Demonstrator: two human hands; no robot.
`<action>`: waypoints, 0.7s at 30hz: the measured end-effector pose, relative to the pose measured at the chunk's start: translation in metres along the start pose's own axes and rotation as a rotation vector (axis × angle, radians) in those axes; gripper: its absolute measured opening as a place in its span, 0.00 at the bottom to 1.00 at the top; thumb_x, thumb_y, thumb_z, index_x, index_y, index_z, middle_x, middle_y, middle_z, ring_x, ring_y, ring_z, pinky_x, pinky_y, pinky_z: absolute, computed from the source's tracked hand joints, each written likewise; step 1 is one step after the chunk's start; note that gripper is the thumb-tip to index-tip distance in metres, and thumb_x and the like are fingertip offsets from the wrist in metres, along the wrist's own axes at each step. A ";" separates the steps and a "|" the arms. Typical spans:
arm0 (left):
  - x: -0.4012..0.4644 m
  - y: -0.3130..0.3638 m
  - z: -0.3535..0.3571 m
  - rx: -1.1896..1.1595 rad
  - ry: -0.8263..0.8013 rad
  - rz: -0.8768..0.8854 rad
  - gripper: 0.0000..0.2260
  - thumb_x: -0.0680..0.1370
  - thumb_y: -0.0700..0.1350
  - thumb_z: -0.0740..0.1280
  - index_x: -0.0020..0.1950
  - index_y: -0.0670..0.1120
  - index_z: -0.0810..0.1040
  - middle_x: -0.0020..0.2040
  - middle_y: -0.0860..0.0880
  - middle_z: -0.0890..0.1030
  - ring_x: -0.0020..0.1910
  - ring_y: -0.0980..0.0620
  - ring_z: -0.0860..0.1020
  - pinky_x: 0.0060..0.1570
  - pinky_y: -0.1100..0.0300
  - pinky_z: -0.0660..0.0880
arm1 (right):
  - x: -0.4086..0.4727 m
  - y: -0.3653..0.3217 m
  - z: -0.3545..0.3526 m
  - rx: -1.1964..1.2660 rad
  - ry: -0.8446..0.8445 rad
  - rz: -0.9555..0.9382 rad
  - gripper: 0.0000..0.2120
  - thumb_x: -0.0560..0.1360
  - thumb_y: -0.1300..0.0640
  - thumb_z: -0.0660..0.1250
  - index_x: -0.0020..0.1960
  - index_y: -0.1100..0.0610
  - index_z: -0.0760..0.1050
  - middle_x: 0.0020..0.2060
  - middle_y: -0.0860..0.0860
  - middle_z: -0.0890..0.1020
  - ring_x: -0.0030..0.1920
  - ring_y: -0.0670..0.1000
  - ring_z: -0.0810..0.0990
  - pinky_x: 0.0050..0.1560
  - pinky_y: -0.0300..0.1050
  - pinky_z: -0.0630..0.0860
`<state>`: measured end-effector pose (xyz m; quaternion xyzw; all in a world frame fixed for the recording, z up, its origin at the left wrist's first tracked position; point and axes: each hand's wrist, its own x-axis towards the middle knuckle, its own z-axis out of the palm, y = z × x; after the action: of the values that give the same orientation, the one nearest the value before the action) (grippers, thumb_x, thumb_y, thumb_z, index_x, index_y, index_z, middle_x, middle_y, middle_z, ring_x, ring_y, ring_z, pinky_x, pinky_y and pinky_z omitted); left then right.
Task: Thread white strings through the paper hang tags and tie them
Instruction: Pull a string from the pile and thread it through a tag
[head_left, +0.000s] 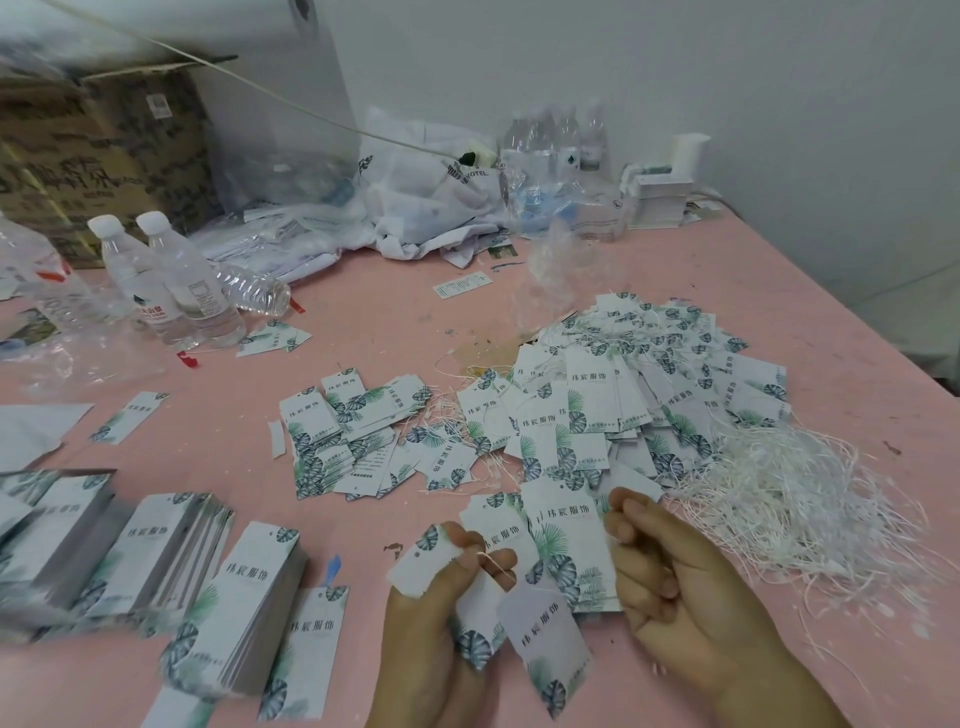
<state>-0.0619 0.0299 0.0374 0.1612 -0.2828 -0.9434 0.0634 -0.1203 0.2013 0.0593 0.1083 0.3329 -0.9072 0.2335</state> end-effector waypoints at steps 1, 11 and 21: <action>0.000 0.000 0.001 0.002 0.006 -0.003 0.08 0.66 0.33 0.70 0.41 0.45 0.81 0.39 0.44 0.78 0.37 0.43 0.80 0.38 0.52 0.78 | -0.001 -0.001 0.000 -0.032 0.001 -0.026 0.06 0.69 0.62 0.66 0.45 0.61 0.78 0.30 0.52 0.70 0.17 0.41 0.59 0.15 0.31 0.53; -0.007 -0.008 0.010 0.221 0.005 0.007 0.08 0.63 0.32 0.73 0.40 0.42 0.83 0.35 0.36 0.81 0.34 0.41 0.81 0.33 0.52 0.79 | -0.018 0.040 0.017 -1.143 -0.079 -0.658 0.11 0.66 0.56 0.74 0.45 0.42 0.83 0.30 0.47 0.71 0.28 0.43 0.69 0.32 0.32 0.69; -0.006 -0.013 0.004 0.270 -0.064 -0.027 0.12 0.63 0.33 0.72 0.46 0.40 0.83 0.41 0.34 0.81 0.39 0.38 0.80 0.39 0.50 0.80 | -0.016 0.043 0.012 -1.266 -0.058 -0.828 0.07 0.70 0.58 0.72 0.43 0.47 0.81 0.34 0.45 0.74 0.27 0.45 0.70 0.30 0.31 0.67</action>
<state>-0.0578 0.0440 0.0351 0.1420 -0.4070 -0.9021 0.0194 -0.0857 0.1699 0.0500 -0.2043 0.7975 -0.5587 -0.1002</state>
